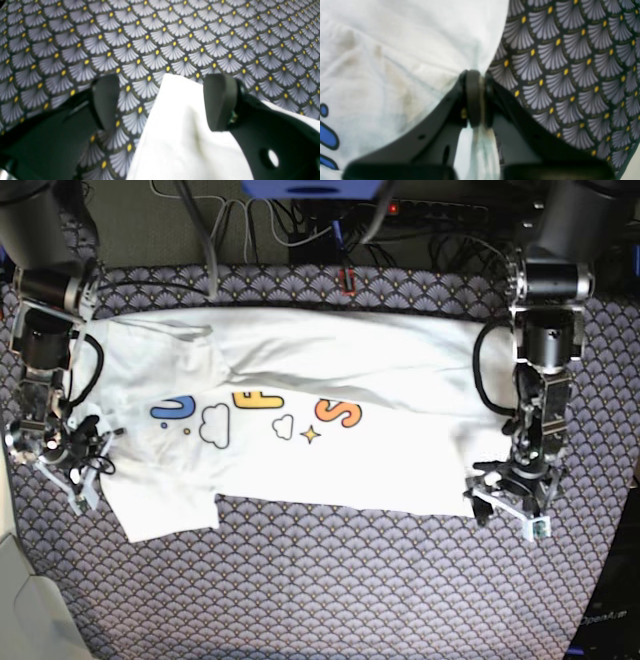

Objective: Fold the T-shirt properly
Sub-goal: 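Move both grippers to the hem edge of the shirt, then grasp the hem and fold it over toward the collar fold, then release the hem and reposition the right gripper at the shirt's end, then regrasp the strip's end with the right gripper and pull it taut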

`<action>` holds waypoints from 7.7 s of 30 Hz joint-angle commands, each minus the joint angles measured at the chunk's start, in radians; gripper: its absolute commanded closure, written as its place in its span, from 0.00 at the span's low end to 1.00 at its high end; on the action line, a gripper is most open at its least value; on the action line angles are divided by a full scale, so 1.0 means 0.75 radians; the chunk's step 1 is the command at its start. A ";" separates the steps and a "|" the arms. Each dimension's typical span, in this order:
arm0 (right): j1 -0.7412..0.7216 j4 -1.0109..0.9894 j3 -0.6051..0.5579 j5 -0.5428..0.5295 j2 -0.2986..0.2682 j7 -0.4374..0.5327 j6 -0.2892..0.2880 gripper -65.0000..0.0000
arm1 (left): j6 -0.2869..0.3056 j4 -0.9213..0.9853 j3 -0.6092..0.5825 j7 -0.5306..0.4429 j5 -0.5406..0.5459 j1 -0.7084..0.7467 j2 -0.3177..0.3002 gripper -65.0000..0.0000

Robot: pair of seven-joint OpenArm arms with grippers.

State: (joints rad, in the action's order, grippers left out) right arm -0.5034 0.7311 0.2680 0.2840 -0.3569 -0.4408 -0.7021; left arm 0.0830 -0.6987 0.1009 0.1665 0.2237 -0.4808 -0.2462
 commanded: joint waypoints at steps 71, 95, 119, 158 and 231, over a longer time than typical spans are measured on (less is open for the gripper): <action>0.656 1.074 0.262 0.009 0.055 -0.068 0.005 1.00 | 0.009 -0.945 0.274 0.397 -0.201 0.505 0.106 0.99; 1.026 1.275 0.307 0.009 0.131 -0.056 0.005 1.00 | 0.011 -1.115 0.433 0.403 -0.201 0.812 0.094 0.99; 1.085 1.275 0.305 0.009 0.131 -0.054 0.005 1.00 | 0.013 -1.095 0.427 0.405 -0.203 0.906 0.076 0.98; 1.210 1.498 0.288 0.011 0.131 -0.135 0.005 0.60 | 0.013 -1.107 0.421 0.593 -0.201 0.892 0.074 0.56; 0.506 1.039 -0.047 0.011 0.164 -0.440 0.005 1.00 | 0.013 -1.109 0.421 0.595 -0.205 0.892 0.067 0.56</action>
State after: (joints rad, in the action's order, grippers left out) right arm -0.1059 1.4944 0.2287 0.2966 -0.2211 -0.7868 -0.7021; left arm 0.0982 -1.5120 0.4129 0.6250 0.0715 0.1993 -0.1848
